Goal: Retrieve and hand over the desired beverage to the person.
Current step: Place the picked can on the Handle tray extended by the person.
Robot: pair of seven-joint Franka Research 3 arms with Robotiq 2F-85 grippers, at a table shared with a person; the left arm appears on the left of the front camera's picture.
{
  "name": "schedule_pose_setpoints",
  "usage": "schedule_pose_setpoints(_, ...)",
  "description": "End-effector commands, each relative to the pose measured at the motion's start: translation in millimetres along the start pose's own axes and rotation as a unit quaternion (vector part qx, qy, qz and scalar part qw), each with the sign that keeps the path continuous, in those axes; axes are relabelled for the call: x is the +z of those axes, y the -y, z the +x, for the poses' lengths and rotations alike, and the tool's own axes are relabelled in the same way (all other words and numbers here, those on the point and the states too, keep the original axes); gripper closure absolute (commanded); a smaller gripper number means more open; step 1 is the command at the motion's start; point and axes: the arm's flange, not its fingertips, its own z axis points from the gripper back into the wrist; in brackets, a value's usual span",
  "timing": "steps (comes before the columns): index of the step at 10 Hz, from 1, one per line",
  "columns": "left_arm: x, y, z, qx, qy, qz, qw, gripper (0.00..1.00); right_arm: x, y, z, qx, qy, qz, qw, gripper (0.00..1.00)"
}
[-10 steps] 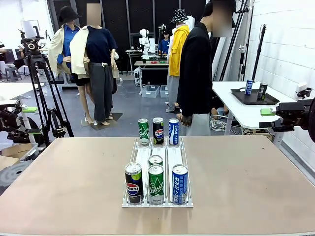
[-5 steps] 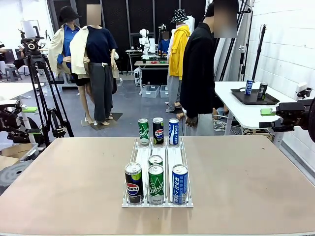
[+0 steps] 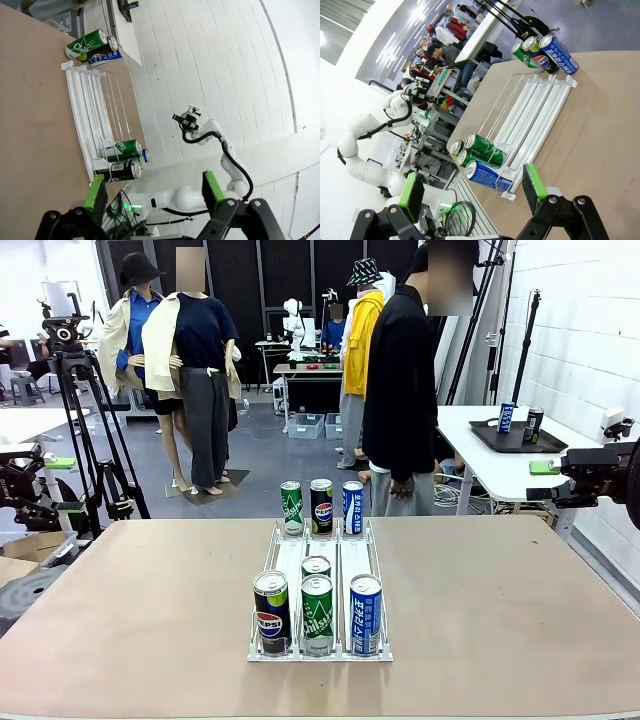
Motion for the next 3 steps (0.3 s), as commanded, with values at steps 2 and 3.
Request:
schedule_pose_setpoints(2,1.4,-0.9,-2.0,-0.004,0.002,0.001,1.0,0.0,-0.9,-1.3,-0.3,0.001,0.004,0.006,1.0,0.0)
schedule_pose_setpoints(3,1.4,-0.9,-2.0,-0.004,0.002,0.001,1.0,0.0,-0.9,-1.3,-0.3,0.001,0.004,0.006,1.0,0.0)
